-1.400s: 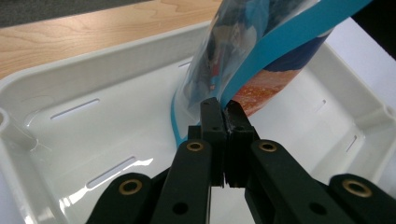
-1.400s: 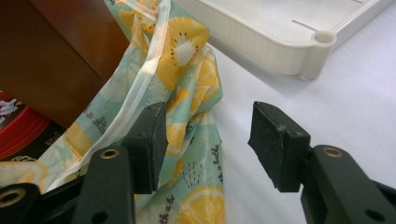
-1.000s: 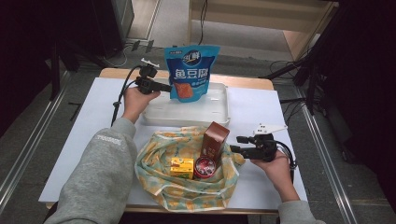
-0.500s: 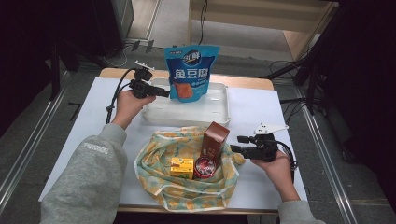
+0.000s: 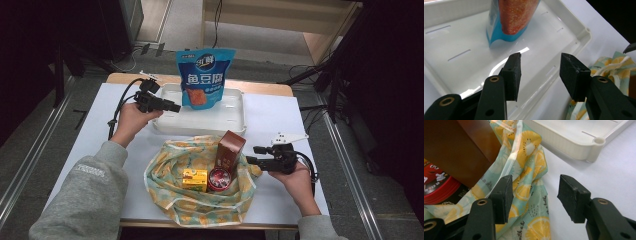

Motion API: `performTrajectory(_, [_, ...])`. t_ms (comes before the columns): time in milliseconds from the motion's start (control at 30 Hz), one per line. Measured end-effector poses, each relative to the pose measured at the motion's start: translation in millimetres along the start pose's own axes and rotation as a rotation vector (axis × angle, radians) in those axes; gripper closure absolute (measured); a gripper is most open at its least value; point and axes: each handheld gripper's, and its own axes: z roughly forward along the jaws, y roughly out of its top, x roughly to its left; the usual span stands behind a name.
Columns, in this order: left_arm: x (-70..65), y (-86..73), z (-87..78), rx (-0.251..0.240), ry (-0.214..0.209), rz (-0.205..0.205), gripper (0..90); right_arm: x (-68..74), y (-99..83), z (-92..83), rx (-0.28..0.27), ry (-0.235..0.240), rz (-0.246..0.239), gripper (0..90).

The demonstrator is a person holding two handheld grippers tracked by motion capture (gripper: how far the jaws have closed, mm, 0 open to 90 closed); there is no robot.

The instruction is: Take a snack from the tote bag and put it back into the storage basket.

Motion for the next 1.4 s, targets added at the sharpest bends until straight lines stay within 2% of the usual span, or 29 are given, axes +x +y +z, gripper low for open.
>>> performTrajectory(100, [-4.1,-2.8,-1.3,0.011,0.011,0.018,50.5,1.0,0.2,-0.6,0.003,-0.003,0.001,46.3])
performTrajectory(133, [-7.1,-6.2,-3.3,0.013,0.006,0.038,50.5,2.1,0.5,-2.0,0.012,-0.016,0.004,46.2])
performTrajectory(600, [-21.9,-27.8,-13.8,0.011,-0.04,0.057,49.9,13.2,4.2,-14.6,0.005,-0.014,0.016,45.7])
performTrajectory(733, [-27.0,-33.3,-17.7,0.006,-0.056,0.059,49.5,16.9,6.1,-17.6,0.006,-0.009,0.004,44.4])
performTrajectory(967, [-40.2,-47.0,-24.1,-0.009,-0.063,0.084,48.1,24.0,10.6,-24.4,-0.004,0.005,-0.008,41.4])
performTrajectory(1033, [-46.7,-52.7,-26.0,-0.05,-0.077,0.113,47.7,26.2,12.0,-25.5,-0.002,0.003,-0.017,40.9])
performTrajectory(1200, [-58.1,-60.9,-24.3,-0.02,-0.093,0.131,45.2,33.2,14.7,-26.2,0.011,0.016,-0.034,39.6])
performTrajectory(1400, [-60.8,-67.8,-24.5,-0.017,-0.101,0.129,42.1,39.3,16.9,-27.6,0.016,0.021,-0.047,37.3])
